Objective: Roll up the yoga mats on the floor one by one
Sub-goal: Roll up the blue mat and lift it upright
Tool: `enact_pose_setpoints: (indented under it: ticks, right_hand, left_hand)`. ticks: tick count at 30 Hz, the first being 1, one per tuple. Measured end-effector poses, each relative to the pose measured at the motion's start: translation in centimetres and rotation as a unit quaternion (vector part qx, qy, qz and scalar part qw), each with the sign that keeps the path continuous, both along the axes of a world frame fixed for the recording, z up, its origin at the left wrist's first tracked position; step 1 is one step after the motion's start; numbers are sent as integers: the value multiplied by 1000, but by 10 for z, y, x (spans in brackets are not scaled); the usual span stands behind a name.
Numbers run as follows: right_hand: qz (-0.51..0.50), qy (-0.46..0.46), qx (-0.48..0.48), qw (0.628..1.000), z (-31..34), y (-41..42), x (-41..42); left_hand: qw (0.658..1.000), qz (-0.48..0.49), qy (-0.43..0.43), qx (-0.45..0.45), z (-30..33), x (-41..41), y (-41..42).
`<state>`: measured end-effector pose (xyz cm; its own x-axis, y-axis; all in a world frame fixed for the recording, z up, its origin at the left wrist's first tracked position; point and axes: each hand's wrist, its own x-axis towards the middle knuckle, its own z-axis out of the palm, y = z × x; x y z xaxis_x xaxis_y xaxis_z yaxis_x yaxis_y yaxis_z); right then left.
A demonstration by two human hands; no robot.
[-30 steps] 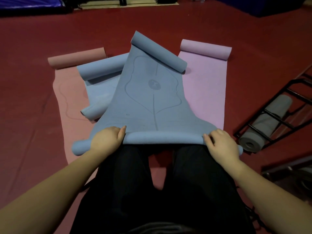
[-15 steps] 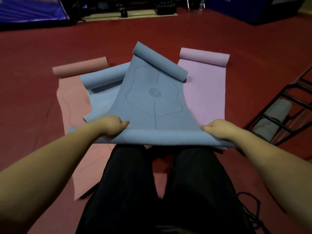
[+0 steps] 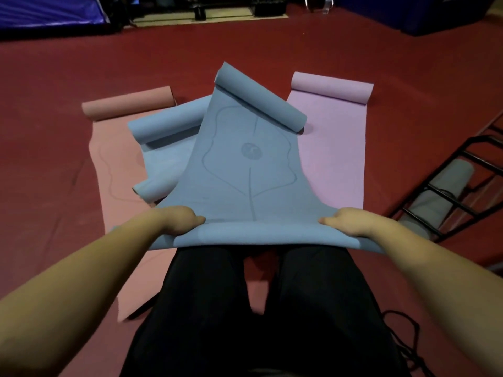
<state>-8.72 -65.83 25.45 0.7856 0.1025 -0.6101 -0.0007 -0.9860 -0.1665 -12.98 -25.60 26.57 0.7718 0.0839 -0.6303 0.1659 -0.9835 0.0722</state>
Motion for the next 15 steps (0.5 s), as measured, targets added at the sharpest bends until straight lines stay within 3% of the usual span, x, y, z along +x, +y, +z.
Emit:
enact_pose_setpoints:
  ticks: [5,10,15]
  right_hand:
    - [-4,1,9,1000,-1,0,0]
    - [-10,7,13,1000,-1,2,1]
    - [-15,16,11,1000,1,2,2]
  left_hand:
    - [990,-32,-134,40,-16,-17,-6]
    - [937,36,-346,18,-22,-52,-16]
    - [923,-27,-383,35,-38,-78,-19]
